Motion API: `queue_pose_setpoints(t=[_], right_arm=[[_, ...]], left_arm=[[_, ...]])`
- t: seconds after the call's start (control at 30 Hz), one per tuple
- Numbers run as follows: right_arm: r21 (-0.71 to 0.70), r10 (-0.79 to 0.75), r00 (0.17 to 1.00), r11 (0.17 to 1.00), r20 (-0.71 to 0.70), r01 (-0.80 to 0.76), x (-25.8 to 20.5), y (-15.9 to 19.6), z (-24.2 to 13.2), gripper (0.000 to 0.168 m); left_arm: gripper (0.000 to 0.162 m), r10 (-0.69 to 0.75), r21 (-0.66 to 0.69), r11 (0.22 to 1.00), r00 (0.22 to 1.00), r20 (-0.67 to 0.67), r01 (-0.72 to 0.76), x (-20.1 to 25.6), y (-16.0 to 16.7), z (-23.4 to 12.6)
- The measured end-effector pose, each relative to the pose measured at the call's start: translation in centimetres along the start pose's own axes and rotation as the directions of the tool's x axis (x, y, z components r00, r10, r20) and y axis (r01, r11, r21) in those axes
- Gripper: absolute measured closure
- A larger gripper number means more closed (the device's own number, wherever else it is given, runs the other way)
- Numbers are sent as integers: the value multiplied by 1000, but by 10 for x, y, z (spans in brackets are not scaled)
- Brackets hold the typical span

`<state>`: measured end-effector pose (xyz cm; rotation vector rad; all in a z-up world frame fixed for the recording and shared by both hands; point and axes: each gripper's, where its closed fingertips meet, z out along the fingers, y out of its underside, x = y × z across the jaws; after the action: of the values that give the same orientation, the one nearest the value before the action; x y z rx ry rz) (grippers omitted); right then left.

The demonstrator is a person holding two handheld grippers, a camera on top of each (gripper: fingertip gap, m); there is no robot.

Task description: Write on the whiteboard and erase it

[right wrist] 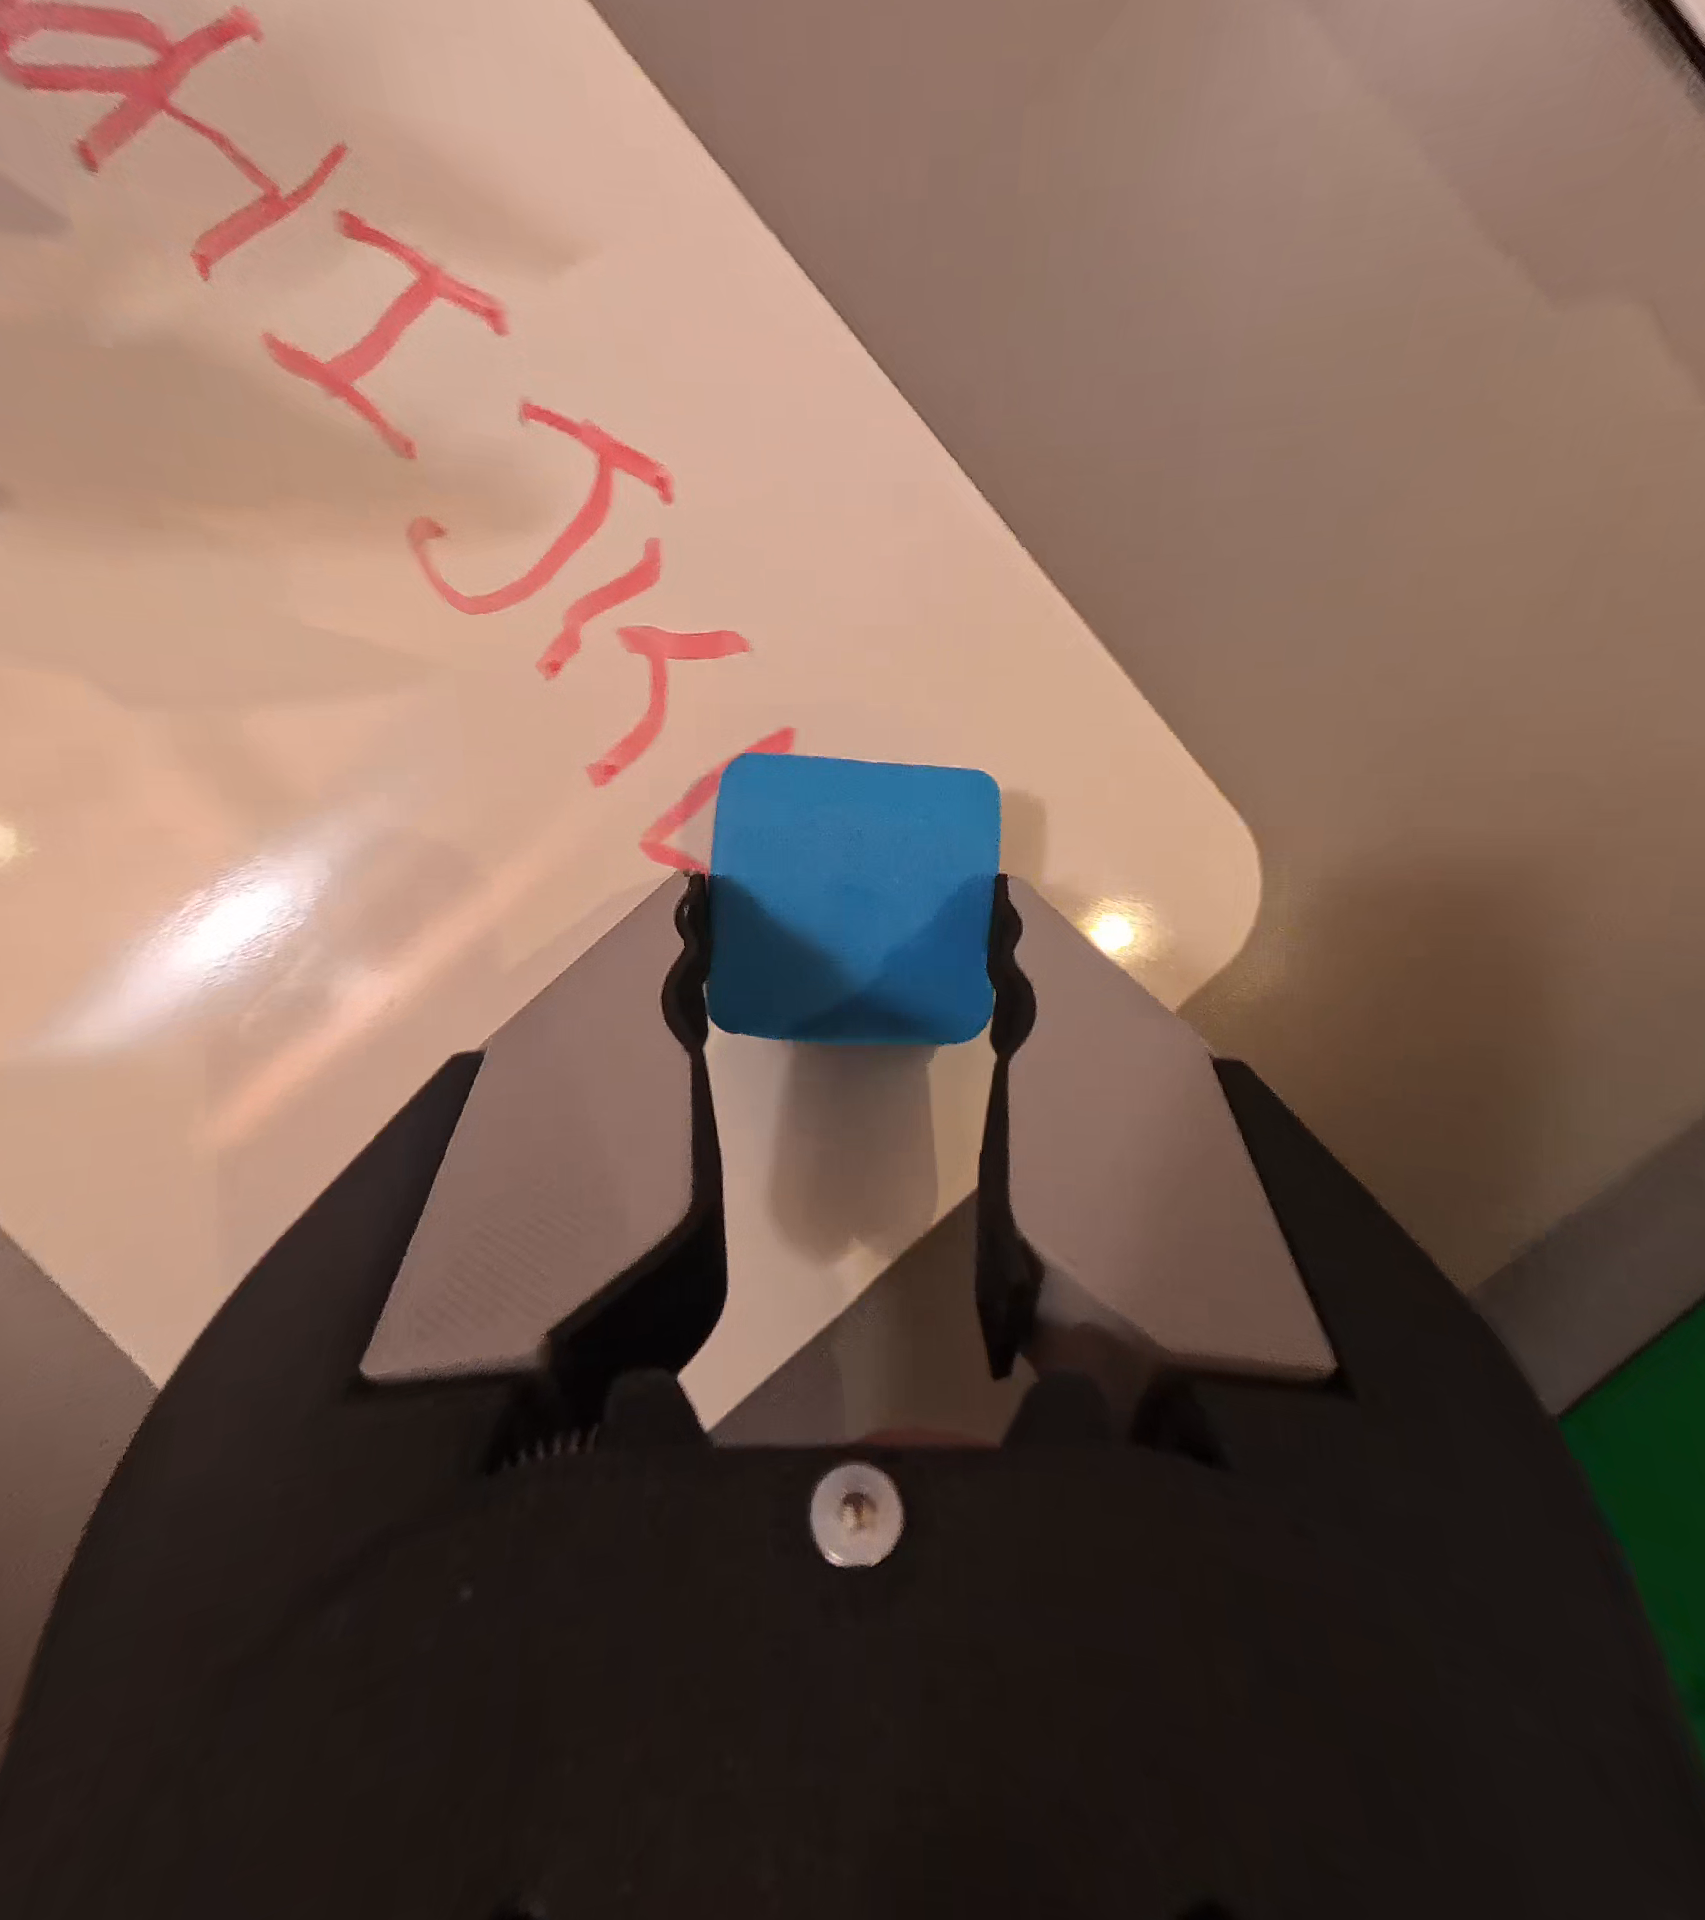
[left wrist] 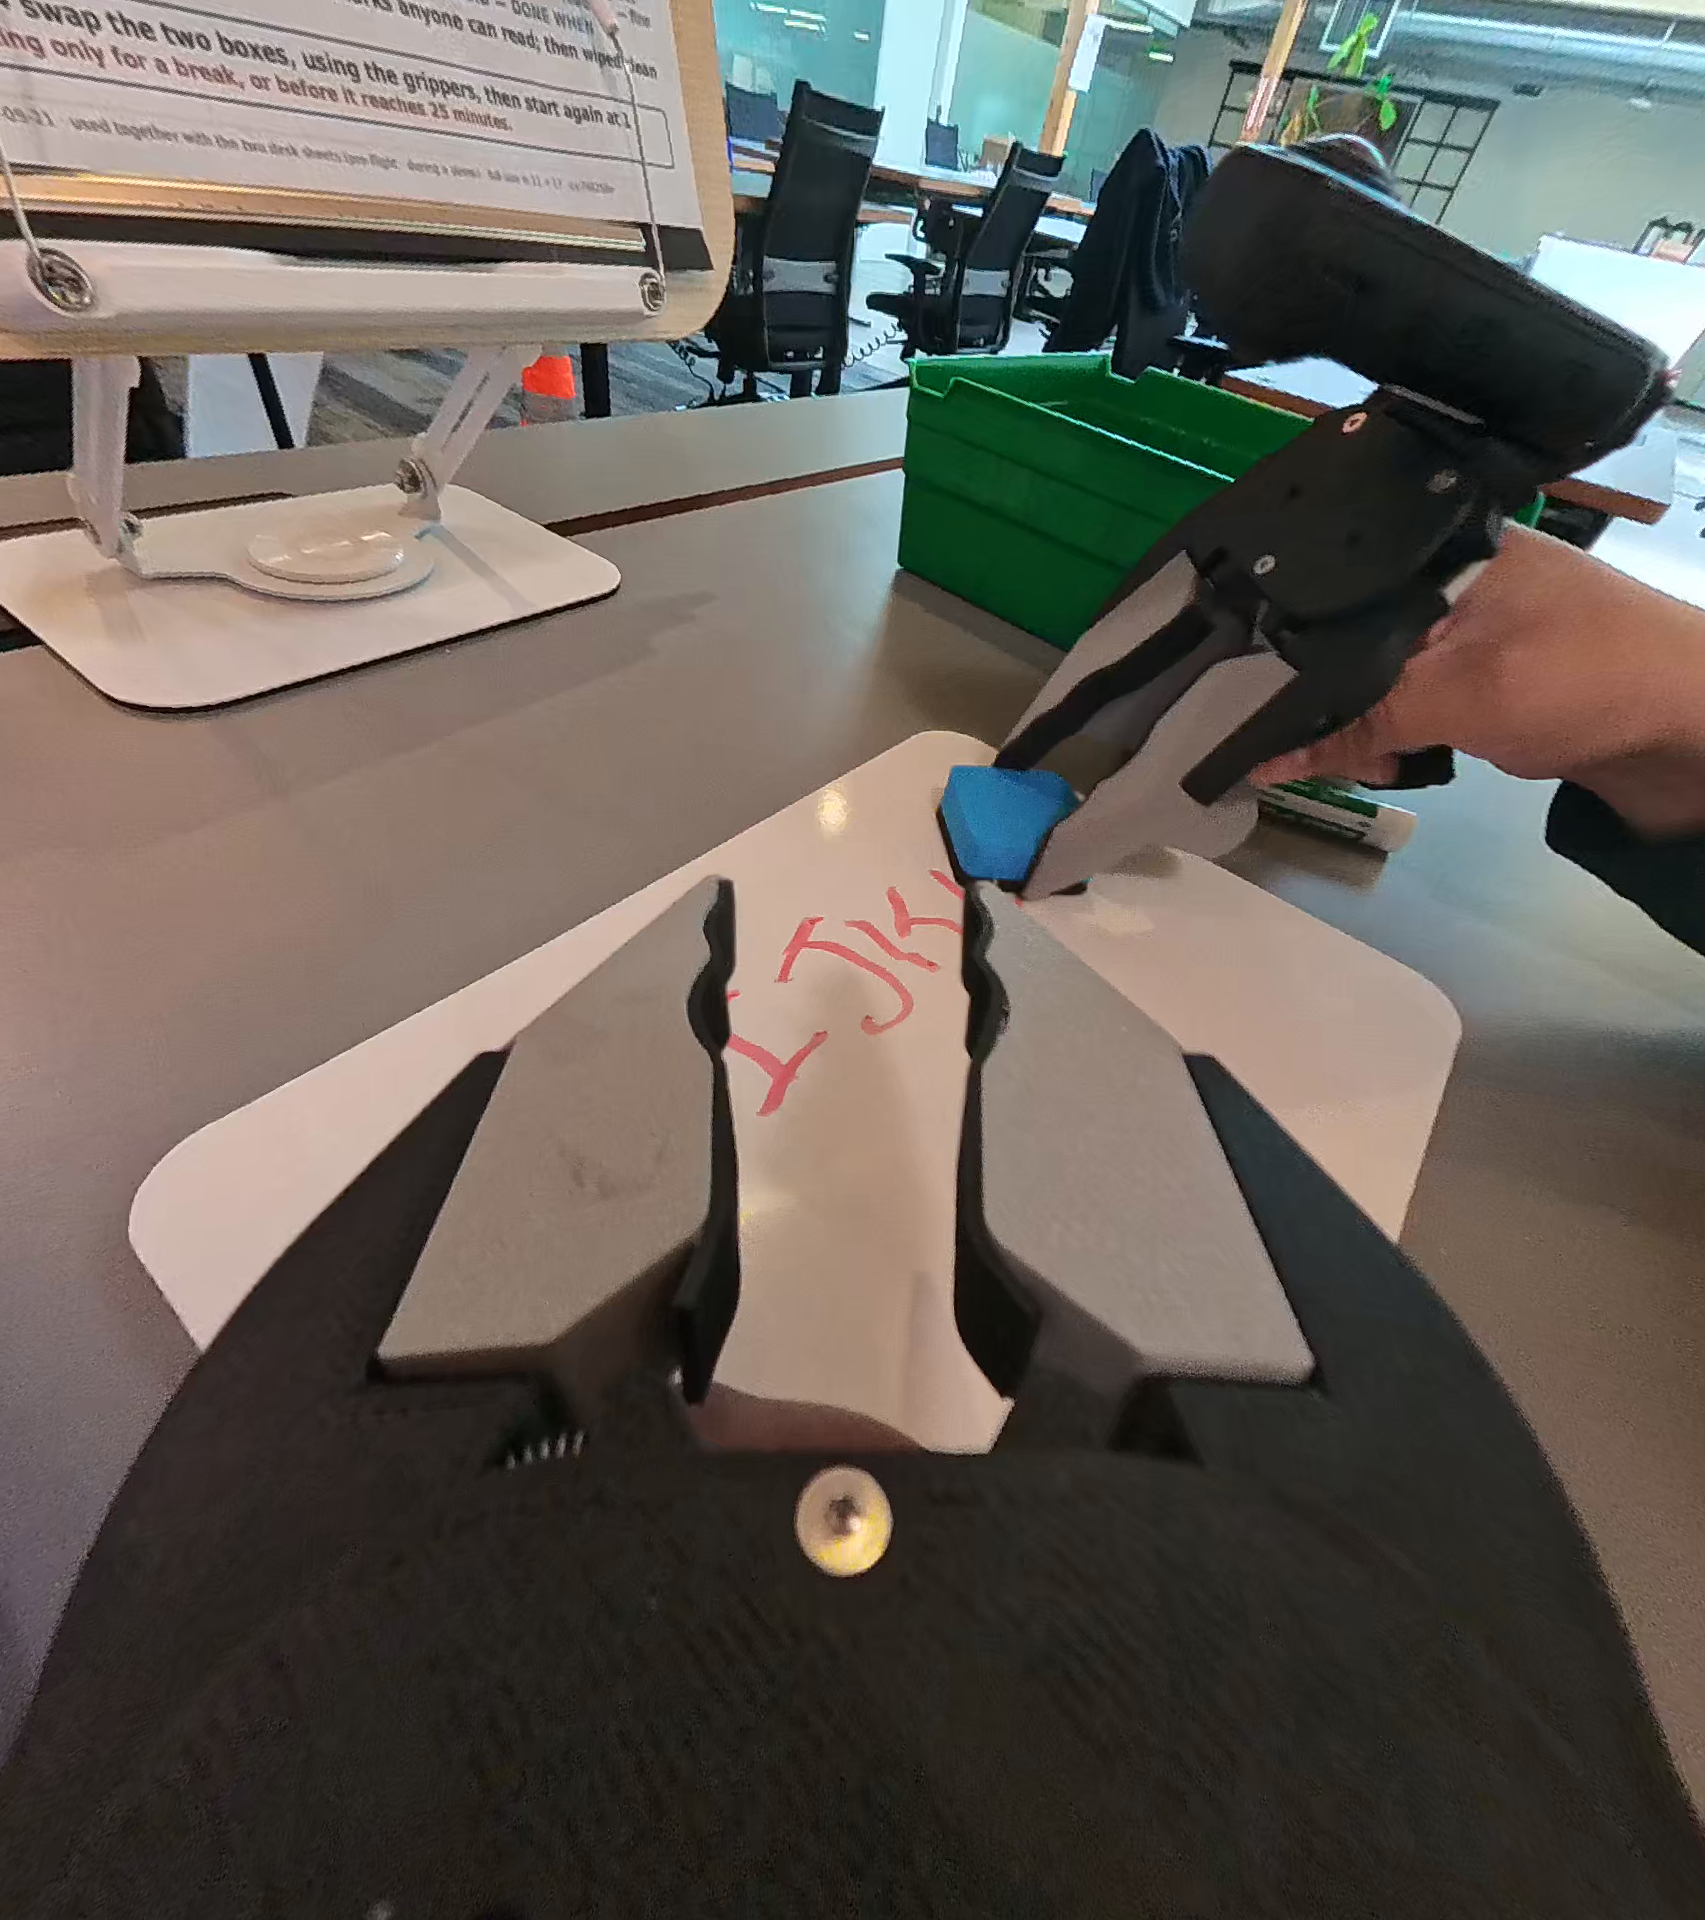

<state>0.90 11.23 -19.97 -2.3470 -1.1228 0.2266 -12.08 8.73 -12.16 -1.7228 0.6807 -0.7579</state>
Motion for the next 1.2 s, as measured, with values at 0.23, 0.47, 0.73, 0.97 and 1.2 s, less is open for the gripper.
queue_pose_setpoints(t=[0.23,0.47,0.73,0.97,1.2], right_arm=[[50,38,999,998,32,-40,-5,-16,9,117],[-81,-63,998,995,0,63,-12,-5,4,117],[-19,-53,998,998,28,54,-19,-16,9,117],[-83,-54,998,995,34,56,-18,-11,8,117],[-74,-44,998,996,38,47,-18,-11,8,117]], left_arm=[[121,0,-17,1000,1000,-6,0,1,3,2],[131,-46,-52,998,998,-31,45,2,8,4],[162,156,-380,889,950,-271,-255,46,69,0],[162,233,-470,802,918,-323,-369,55,91,-3],[162,171,-421,860,940,-295,-289,47,70,-30]])
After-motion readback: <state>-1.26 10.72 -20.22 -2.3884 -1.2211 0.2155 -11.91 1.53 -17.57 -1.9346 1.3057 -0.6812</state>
